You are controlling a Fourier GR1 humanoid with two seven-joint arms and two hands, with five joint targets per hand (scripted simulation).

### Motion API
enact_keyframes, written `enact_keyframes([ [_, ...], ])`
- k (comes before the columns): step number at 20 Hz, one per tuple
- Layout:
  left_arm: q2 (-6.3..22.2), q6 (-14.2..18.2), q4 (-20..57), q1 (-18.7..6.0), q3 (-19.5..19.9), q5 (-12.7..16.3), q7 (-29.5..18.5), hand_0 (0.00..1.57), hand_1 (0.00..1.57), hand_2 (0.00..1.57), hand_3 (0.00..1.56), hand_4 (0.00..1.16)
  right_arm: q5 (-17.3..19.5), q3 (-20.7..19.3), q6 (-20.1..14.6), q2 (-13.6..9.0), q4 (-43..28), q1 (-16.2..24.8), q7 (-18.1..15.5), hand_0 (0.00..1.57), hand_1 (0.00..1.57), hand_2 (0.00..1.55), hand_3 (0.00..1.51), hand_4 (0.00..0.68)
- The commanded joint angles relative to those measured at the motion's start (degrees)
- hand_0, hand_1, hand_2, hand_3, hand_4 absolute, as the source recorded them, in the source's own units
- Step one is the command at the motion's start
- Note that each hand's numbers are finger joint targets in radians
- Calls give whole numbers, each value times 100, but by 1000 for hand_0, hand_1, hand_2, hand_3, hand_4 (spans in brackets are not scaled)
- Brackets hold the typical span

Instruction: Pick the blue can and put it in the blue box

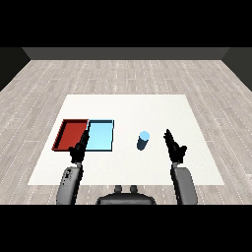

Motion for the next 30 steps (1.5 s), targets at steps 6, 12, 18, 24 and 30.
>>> enact_keyframes([
  [6, -144, 27, 212, -27, 118, 55, -48, 0, 0, 0, 0, 0, 439, 480, -801, 410, 952, -517, 175, 0, 0, 0, 0, 0],
  [12, -256, -232, -118, 113, 328, 396, -1958, 0, 0, 0, 0, 0, -370, 643, 120, 417, 495, -256, -1761, 0, 0, 0, 0, 0],
  [18, -359, -208, -232, 569, 148, 252, -2253, 0, 0, 0, 0, 0, -299, 746, -33, 413, 553, -324, -1799, 0, 0, 0, 0, 0],
  [24, -27, -505, 510, 169, 567, 440, -2542, 0, 0, 0, 0, 0, -305, 709, -103, 419, 1264, -671, -2215, 0, 0, 0, 0, 0],
  [30, -297, -172, 57, 287, 229, 153, -2365, 0, 0, 0, 0, 0, -547, 378, 94, 237, 1089, -836, -1827, 0, 0, 0, 0, 0],
])
